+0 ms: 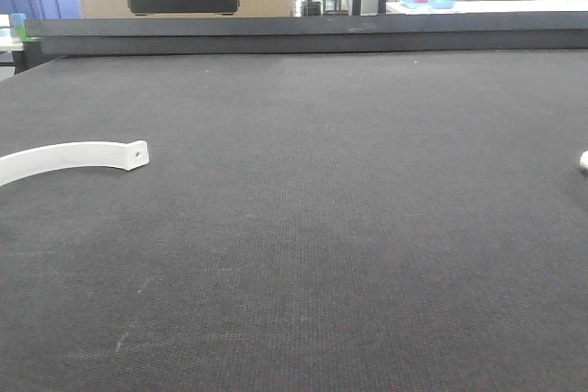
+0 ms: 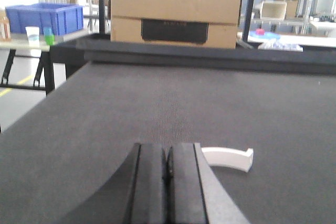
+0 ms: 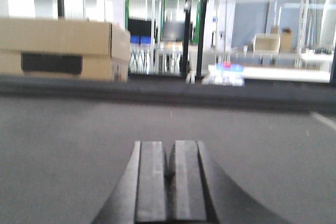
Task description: Grab PVC pipe and place in blue bin
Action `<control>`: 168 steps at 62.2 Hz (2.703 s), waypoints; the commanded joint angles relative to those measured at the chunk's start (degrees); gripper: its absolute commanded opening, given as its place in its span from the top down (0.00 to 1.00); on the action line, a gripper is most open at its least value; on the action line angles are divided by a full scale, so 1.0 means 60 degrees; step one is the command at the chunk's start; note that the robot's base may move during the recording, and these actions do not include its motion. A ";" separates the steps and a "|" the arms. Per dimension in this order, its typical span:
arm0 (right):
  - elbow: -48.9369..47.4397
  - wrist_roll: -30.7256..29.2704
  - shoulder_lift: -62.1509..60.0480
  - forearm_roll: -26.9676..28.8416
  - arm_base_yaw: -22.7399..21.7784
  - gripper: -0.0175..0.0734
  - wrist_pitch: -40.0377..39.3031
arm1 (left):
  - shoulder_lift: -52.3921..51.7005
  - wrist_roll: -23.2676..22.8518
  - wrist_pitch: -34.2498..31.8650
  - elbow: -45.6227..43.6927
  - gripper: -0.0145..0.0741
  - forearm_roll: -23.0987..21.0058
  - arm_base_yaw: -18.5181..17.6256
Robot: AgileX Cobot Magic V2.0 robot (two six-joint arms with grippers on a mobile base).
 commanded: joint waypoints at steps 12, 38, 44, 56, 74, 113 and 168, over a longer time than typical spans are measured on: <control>0.0004 -0.0056 -0.0028 -0.0063 0.0012 0.97 -0.1885 | -0.0033 0.0010 -0.3383 -0.0027 0.96 -0.0071 0.0019; -0.2513 -0.0460 0.0156 -0.0063 0.0012 0.97 -0.2341 | 0.0364 0.0080 -0.2930 -0.2167 0.96 -0.0201 0.0019; -0.3473 -0.0460 0.0772 0.0041 0.0012 0.97 -0.1767 | 0.0944 0.0080 -0.1532 -0.3283 0.96 -0.0201 0.0019; -0.5942 -0.0460 0.2246 0.0778 0.0012 0.97 0.1253 | 0.2525 0.0080 0.1027 -0.5593 0.96 0.0202 0.0019; -0.8107 -0.0460 0.5496 0.0500 0.0012 0.97 0.4823 | 0.5496 0.0080 0.5030 -0.8310 0.96 0.0261 0.0019; -0.8634 -0.0460 1.1066 0.0500 0.0012 0.97 0.7649 | 0.9291 0.0080 0.6460 -0.9177 0.96 0.0189 0.0019; -1.0626 0.1968 1.3801 -0.0628 0.0012 0.97 1.0366 | 0.9741 0.0080 0.6513 -0.7953 0.96 -0.1567 0.0019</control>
